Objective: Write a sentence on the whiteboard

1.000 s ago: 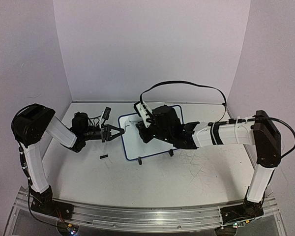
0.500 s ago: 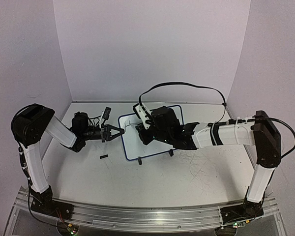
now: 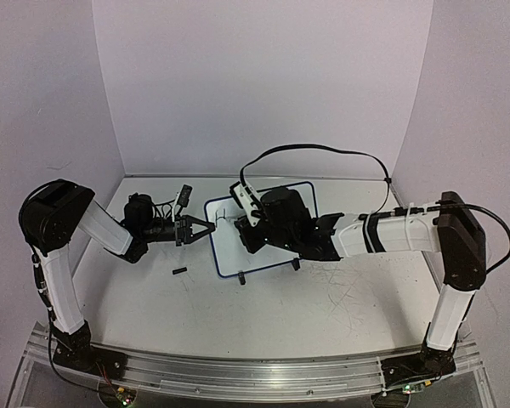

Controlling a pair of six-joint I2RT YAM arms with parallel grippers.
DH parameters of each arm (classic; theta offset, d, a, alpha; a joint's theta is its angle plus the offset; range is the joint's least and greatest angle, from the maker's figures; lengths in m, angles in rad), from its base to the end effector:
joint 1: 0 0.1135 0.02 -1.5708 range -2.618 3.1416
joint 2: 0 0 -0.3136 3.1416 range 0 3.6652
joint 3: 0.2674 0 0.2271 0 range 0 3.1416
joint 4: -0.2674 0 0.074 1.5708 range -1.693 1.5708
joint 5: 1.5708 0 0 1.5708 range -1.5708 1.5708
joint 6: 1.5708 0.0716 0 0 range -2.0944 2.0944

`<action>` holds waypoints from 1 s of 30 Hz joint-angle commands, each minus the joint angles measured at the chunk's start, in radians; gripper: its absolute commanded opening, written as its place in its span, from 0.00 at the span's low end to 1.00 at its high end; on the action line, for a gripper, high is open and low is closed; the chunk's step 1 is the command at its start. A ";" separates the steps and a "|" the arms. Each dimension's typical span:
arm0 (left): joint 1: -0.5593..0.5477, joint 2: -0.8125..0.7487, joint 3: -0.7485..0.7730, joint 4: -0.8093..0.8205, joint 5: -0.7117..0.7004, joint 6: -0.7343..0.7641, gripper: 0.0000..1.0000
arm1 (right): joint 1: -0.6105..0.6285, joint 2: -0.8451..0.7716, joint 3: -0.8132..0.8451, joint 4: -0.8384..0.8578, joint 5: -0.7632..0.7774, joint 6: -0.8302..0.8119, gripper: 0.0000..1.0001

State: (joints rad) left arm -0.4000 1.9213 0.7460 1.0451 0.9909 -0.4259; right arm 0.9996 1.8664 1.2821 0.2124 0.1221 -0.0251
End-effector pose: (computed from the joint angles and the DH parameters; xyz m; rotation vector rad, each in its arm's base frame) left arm 0.3264 -0.2030 0.2143 0.7759 1.6922 -1.4250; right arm 0.2573 0.3842 0.2900 -0.8962 1.7617 0.5251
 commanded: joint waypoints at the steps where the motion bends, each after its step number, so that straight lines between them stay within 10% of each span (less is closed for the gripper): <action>1: -0.019 -0.003 0.005 -0.086 -0.021 0.056 0.00 | 0.010 0.014 -0.012 -0.002 -0.004 0.017 0.00; 30: -0.021 0.001 0.009 -0.091 -0.019 0.056 0.00 | 0.018 0.036 0.024 -0.008 0.040 0.008 0.00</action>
State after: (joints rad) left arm -0.4004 1.9175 0.7464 1.0361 0.9903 -0.4229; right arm 1.0115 1.8724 1.2631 0.1969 0.1244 -0.0216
